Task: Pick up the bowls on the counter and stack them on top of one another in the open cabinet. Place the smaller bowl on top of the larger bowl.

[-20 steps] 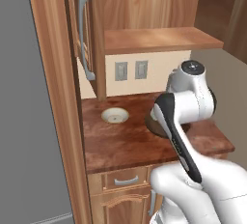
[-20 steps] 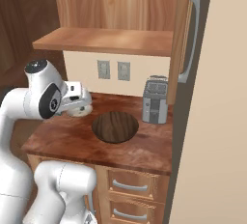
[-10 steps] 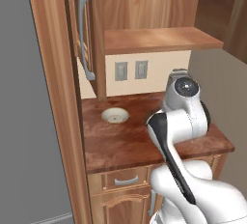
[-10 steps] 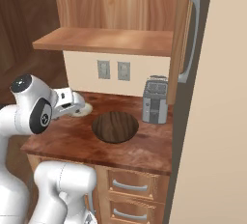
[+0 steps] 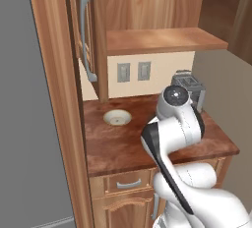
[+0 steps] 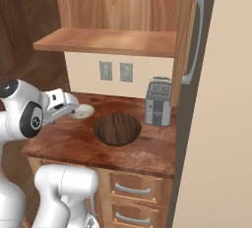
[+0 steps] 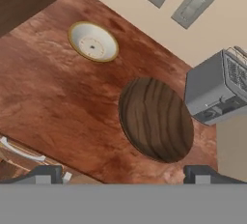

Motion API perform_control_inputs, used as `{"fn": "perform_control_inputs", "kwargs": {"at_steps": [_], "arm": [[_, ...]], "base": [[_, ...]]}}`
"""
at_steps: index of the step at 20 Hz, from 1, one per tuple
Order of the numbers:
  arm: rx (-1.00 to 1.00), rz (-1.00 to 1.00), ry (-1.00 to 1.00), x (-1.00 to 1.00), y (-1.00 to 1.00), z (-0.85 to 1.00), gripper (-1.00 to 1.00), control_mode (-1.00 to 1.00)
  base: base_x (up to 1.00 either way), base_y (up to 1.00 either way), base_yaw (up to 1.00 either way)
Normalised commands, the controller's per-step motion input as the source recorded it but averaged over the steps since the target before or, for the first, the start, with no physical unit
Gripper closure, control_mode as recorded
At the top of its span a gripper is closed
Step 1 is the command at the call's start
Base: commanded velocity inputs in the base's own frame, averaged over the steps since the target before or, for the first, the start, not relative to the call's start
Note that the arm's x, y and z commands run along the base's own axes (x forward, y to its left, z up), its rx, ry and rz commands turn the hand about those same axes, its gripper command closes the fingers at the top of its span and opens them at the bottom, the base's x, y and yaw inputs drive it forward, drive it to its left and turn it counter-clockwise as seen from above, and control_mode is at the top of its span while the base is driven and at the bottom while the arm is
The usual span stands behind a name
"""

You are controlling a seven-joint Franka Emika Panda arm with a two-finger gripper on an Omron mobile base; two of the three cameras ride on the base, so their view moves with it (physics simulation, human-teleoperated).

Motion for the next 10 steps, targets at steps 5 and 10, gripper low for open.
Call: {"fn": "perform_control_inputs", "kwargs": {"at_steps": [5, 10], "arm": [[-0.06, 0.06, 0.00, 0.04, 0.14, -0.06, -1.00, -1.00], [-0.02, 0.07, 0.00, 0.13, 0.07, -0.14, -1.00, -1.00]], "base": [[0.00, 0.00, 0.00], [0.00, 0.00, 0.00]]}}
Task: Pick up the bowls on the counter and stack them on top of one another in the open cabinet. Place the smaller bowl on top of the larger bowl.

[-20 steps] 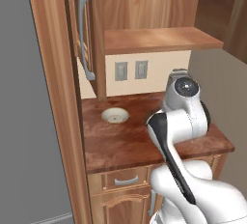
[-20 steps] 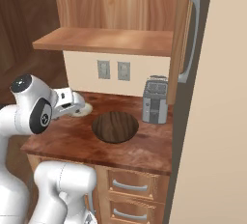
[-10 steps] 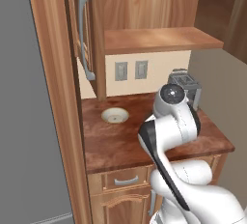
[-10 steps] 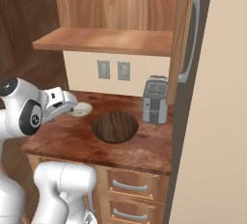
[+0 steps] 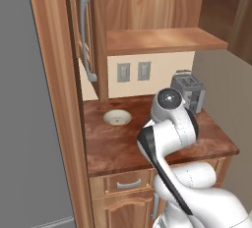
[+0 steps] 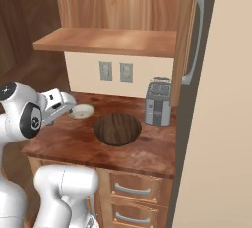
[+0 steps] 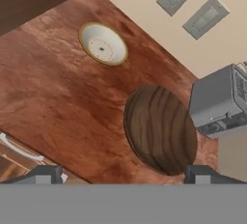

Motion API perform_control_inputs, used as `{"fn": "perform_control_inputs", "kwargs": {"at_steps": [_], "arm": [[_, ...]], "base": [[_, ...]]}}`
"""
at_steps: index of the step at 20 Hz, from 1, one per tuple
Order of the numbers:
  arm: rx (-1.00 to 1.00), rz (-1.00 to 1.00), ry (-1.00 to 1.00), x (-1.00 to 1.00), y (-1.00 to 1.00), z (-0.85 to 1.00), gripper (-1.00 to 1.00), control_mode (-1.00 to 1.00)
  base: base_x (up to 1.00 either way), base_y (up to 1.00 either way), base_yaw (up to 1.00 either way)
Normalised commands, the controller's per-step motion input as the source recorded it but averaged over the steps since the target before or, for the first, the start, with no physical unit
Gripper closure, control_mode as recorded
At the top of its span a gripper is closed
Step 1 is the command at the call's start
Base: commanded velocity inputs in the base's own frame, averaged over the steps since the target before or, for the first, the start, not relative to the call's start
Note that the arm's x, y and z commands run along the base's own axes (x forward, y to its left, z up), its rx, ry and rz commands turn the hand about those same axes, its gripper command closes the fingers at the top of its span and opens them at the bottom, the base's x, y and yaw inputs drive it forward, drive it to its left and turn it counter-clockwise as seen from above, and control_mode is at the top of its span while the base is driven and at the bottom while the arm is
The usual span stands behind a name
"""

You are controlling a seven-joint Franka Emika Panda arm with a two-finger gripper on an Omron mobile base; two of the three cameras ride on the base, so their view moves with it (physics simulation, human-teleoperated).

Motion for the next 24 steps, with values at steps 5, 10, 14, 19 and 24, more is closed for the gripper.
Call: {"fn": "perform_control_inputs", "kwargs": {"at_steps": [5, 10, 14, 19, 24], "arm": [[0.00, 0.09, 0.00, 0.17, 0.00, -0.17, -1.00, -1.00], [-0.01, 0.09, 0.00, 0.20, 0.04, -0.18, -1.00, -1.00], [-0.03, 0.07, 0.00, 0.25, 0.09, -0.20, -1.00, -1.00], [-0.05, 0.05, 0.00, 0.26, 0.10, -0.17, -1.00, -1.00], [-0.05, 0.04, 0.00, 0.29, 0.10, -0.15, -1.00, -1.00]], "base": [[0.00, 0.00, 0.00], [0.00, 0.00, 0.00], [0.00, 0.00, 0.00], [0.00, 0.00, 0.00], [0.00, 0.00, 0.00]]}}
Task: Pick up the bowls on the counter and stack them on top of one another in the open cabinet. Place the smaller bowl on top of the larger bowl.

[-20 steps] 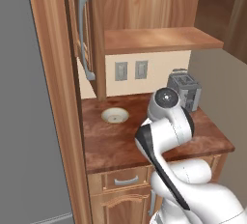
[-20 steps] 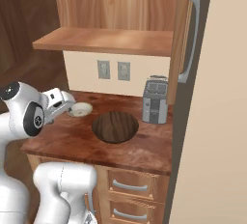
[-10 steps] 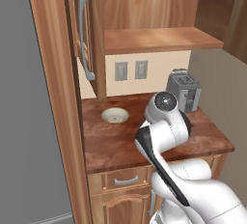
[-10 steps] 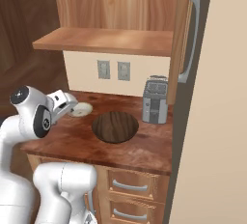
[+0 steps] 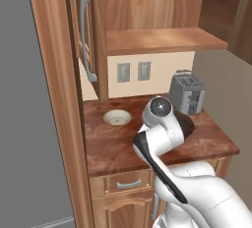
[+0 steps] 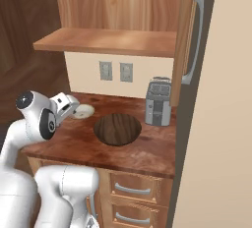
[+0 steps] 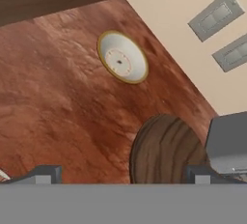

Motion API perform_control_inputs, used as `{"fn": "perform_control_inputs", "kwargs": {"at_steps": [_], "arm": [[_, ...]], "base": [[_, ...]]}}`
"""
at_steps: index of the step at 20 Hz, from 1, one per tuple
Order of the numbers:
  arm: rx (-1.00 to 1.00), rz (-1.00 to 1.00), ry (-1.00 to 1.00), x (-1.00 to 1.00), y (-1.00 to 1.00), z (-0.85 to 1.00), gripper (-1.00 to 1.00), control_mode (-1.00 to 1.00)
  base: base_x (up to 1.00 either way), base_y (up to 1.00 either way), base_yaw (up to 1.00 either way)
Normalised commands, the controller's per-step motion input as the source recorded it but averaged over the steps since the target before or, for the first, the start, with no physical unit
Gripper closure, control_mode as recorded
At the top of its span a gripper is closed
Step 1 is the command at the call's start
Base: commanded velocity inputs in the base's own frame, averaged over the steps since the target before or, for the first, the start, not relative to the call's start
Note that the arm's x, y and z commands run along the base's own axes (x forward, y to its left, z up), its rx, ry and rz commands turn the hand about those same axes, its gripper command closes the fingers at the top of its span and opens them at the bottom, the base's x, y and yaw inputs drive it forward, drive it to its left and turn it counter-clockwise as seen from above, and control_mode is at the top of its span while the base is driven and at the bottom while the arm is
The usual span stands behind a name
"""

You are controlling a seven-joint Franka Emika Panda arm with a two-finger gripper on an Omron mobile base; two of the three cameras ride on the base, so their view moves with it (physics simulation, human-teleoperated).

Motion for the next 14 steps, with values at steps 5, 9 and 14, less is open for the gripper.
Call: {"fn": "perform_control_inputs", "kwargs": {"at_steps": [5, 9, 14], "arm": [[-0.06, 0.02, 0.00, 0.30, 0.12, -0.14, -1.00, -1.00], [-0.06, 0.01, 0.00, 0.28, 0.12, -0.13, -1.00, -1.00], [-0.06, 0.01, 0.02, 0.26, 0.10, -0.12, -1.00, -1.00]], "base": [[0.00, 0.00, 0.00], [0.00, 0.00, 0.00], [0.00, 0.00, 0.00]]}}
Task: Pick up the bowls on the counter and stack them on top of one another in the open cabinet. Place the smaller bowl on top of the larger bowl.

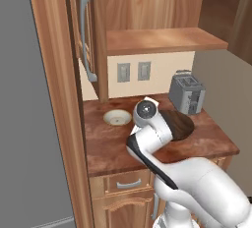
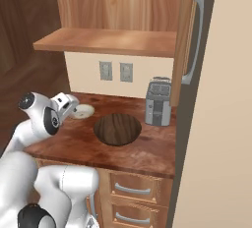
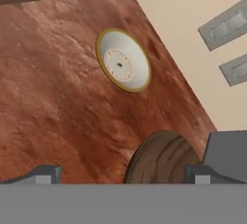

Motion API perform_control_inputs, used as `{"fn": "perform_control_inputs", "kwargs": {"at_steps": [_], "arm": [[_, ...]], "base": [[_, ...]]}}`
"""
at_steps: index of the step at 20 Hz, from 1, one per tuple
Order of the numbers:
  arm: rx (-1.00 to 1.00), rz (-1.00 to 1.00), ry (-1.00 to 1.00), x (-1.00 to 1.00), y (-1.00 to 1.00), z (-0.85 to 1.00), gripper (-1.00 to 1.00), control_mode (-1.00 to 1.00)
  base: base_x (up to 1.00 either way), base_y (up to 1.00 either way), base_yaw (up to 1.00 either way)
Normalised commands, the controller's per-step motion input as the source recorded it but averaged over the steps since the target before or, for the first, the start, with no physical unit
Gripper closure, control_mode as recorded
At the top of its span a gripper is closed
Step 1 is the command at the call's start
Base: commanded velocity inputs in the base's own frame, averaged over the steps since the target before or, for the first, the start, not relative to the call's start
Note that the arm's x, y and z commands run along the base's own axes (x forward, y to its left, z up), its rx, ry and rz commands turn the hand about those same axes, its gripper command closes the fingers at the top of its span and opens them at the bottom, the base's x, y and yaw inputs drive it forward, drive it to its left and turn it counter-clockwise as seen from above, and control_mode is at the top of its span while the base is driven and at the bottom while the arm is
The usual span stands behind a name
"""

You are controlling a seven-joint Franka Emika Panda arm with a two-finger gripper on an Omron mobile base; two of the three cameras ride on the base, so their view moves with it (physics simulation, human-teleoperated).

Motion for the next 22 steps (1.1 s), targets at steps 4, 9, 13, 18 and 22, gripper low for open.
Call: {"fn": "perform_control_inputs", "kwargs": {"at_steps": [4, 9, 13, 18, 22], "arm": [[-0.06, 0.04, 0.06, 0.19, 0.09, -0.07, -1.00, -1.00], [-0.05, 0.04, 0.07, 0.22, 0.10, -0.11, -1.00, -1.00], [-0.04, 0.04, 0.03, 0.25, 0.10, -0.23, -1.00, -1.00], [-0.03, 0.03, 0.00, 0.27, 0.05, -0.30, -1.00, -1.00], [-0.01, 0.00, -0.06, 0.23, 0.00, -0.28, -1.00, -1.00]], "base": [[0.00, 0.00, 0.00], [0.00, 0.00, 0.00], [0.00, 0.00, 0.00], [0.00, 0.00, 0.00], [0.00, 0.00, 0.00]]}}
